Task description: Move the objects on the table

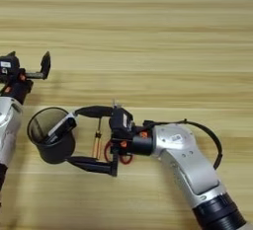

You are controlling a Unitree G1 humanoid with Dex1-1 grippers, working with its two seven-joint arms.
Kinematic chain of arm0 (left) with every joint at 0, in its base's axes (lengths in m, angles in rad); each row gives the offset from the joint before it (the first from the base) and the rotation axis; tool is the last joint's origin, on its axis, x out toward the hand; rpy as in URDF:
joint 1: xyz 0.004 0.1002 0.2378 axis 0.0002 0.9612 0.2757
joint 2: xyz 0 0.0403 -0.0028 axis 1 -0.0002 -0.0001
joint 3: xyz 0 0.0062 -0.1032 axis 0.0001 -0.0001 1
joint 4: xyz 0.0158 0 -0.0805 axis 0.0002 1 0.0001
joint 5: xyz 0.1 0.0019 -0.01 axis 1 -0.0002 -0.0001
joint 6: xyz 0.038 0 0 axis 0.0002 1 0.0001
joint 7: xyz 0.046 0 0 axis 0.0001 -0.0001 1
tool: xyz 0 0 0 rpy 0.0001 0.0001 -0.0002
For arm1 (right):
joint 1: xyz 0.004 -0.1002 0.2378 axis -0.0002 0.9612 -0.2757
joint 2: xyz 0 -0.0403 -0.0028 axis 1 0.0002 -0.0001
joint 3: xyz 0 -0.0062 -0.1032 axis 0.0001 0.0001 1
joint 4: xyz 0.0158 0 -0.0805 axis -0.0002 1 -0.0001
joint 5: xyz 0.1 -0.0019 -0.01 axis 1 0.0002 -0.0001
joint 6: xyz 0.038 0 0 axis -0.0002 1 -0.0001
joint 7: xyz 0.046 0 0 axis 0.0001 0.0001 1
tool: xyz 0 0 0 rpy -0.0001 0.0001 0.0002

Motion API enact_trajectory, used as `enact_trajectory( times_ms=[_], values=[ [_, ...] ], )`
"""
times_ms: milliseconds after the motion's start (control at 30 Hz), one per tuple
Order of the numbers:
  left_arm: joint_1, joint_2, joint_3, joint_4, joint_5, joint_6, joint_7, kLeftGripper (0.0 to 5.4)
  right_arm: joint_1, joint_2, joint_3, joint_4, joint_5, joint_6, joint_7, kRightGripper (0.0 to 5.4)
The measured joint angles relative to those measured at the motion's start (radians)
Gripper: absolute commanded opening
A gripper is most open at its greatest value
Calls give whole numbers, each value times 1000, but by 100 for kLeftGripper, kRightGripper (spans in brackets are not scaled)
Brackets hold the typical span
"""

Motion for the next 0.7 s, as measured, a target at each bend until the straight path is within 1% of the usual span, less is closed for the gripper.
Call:
enact_trajectory(
  times_ms=[167,467,600,700],
  values=[
    [0,0,1,0,0,0,0,540,-6,1,-1,28,-12,0,-3,535],
    [0,0,2,0,0,0,0,540,-6,-1,-6,30,-14,0,-1,535],
    [0,0,2,0,0,0,0,540,-1,-8,-17,6,10,5,7,535],
    [0,-1,2,0,0,0,-1,540,2,-11,-17,-4,13,6,14,535]
  ],
)
